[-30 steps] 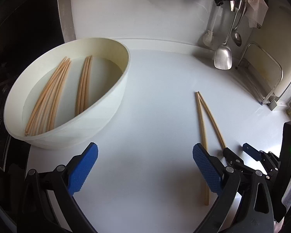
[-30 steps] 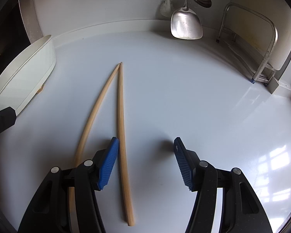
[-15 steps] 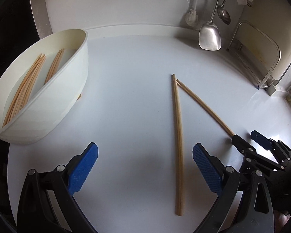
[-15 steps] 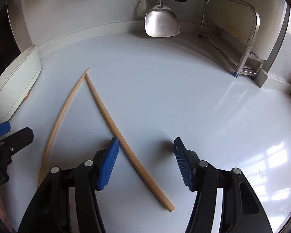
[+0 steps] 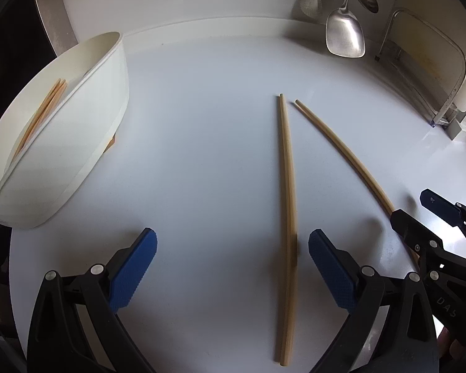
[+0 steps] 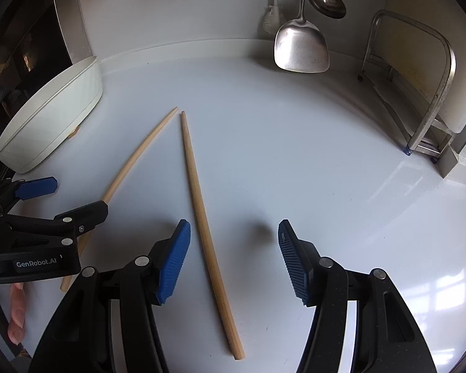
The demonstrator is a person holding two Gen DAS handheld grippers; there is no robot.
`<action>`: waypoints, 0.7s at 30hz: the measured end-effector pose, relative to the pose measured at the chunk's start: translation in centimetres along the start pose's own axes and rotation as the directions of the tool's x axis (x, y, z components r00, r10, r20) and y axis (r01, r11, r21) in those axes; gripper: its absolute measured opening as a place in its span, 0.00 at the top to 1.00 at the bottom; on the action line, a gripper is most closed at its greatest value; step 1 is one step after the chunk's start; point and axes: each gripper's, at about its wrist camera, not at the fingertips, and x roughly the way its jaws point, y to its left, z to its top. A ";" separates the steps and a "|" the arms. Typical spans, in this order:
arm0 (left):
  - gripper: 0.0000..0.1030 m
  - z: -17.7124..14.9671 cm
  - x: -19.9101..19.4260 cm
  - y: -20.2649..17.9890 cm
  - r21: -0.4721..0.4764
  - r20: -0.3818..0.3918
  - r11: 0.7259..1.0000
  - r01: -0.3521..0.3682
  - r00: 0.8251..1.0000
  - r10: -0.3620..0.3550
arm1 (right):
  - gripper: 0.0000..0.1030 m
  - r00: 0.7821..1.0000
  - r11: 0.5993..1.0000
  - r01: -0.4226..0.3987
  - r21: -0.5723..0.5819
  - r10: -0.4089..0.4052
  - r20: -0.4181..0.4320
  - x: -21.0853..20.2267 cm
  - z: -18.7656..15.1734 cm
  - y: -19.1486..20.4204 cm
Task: Organize utensils
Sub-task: 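Hover both open tools above the last two chopsticks, aligning with each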
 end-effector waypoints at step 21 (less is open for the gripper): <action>0.87 -0.7 -1.1 -1.9 0.036 0.043 0.998 0.045 0.998 -0.047 | 0.94 1.000 0.992 -0.030 -0.119 0.029 -0.012 0.4 0.0 2.3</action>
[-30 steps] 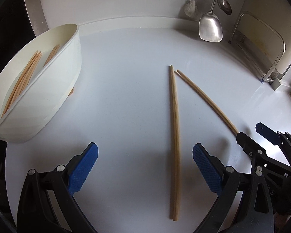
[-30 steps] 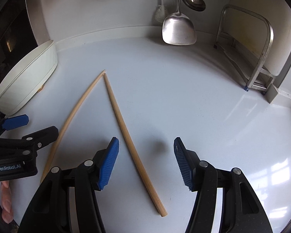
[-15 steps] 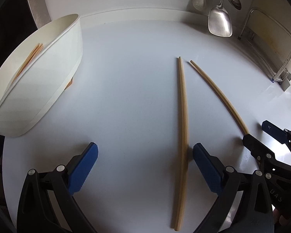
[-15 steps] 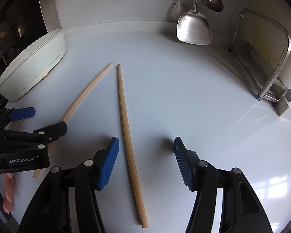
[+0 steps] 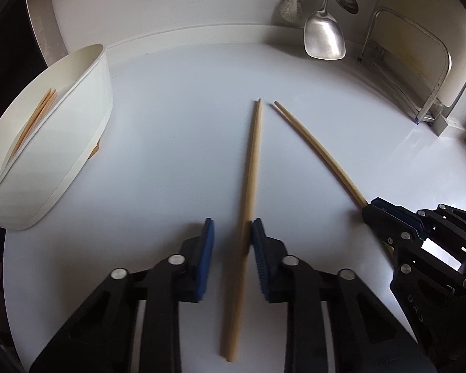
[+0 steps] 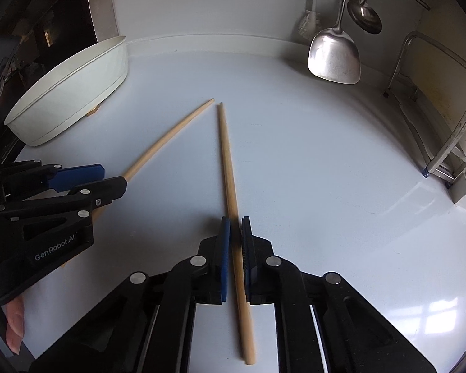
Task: Organize utensils
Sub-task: 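Hover both open tools above the last two chopsticks, aligning with each, then close the right tool on a chopstick while the left tool grasps the other, then lift both held chopsticks and carry them over the white basin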
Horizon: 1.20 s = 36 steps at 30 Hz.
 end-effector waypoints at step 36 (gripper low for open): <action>0.93 7.0 -14.3 18.6 -0.210 0.130 0.977 0.026 0.992 0.001 | 0.94 0.970 0.980 -0.191 0.056 0.180 0.161 -9.4 13.2 11.2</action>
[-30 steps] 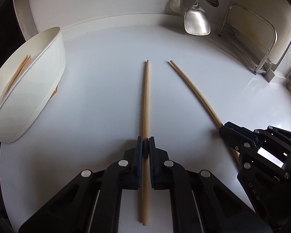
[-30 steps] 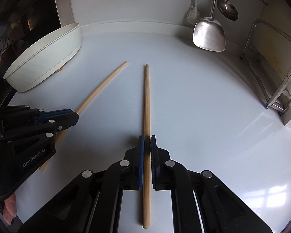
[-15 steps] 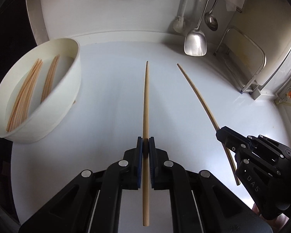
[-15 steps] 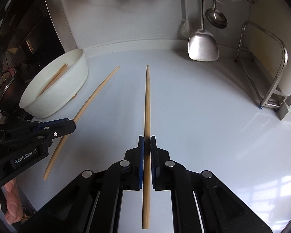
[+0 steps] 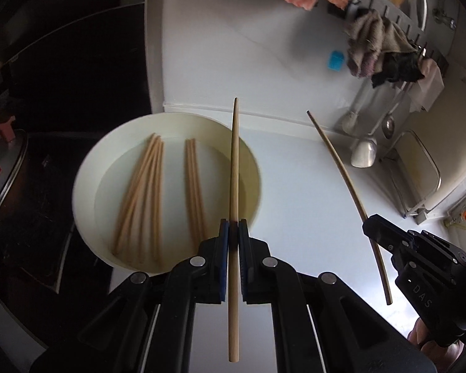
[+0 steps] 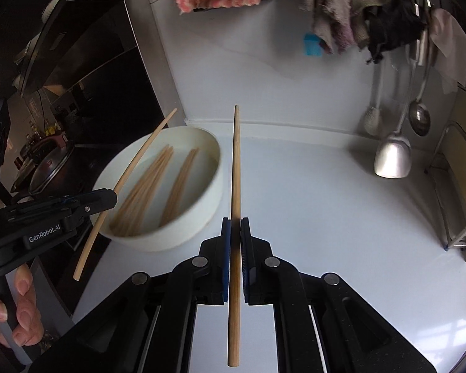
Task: Organize utensils
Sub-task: 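Lift both held chopsticks and carry them over the white basin, then open both tools to drop the chopsticks into the basin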
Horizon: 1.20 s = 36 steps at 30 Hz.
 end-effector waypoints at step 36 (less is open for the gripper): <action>0.93 4.5 16.1 14.1 -0.004 -0.283 1.000 0.028 0.959 -0.028 | 0.94 0.950 0.988 0.075 0.133 -0.030 -0.310 22.2 5.2 10.3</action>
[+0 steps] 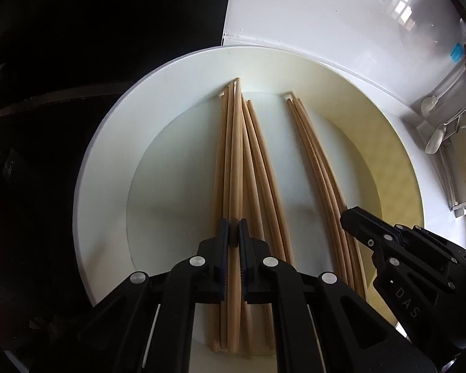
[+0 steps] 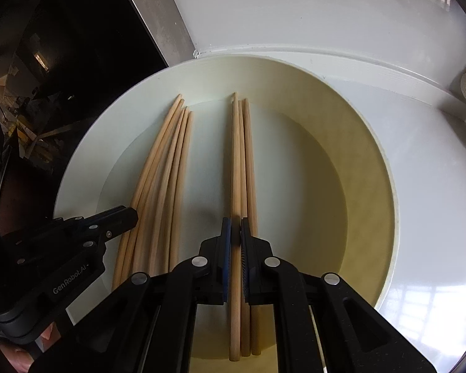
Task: Organize utensils
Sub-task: 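Open both tools to drop the chopsticks into the basin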
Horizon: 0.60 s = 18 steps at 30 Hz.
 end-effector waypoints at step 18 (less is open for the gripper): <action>0.27 -1.0 -5.4 0.6 -0.034 0.109 0.996 -0.088 0.990 0.091 | 0.74 0.996 1.000 0.011 -0.024 -0.009 0.085 -5.0 0.0 -0.8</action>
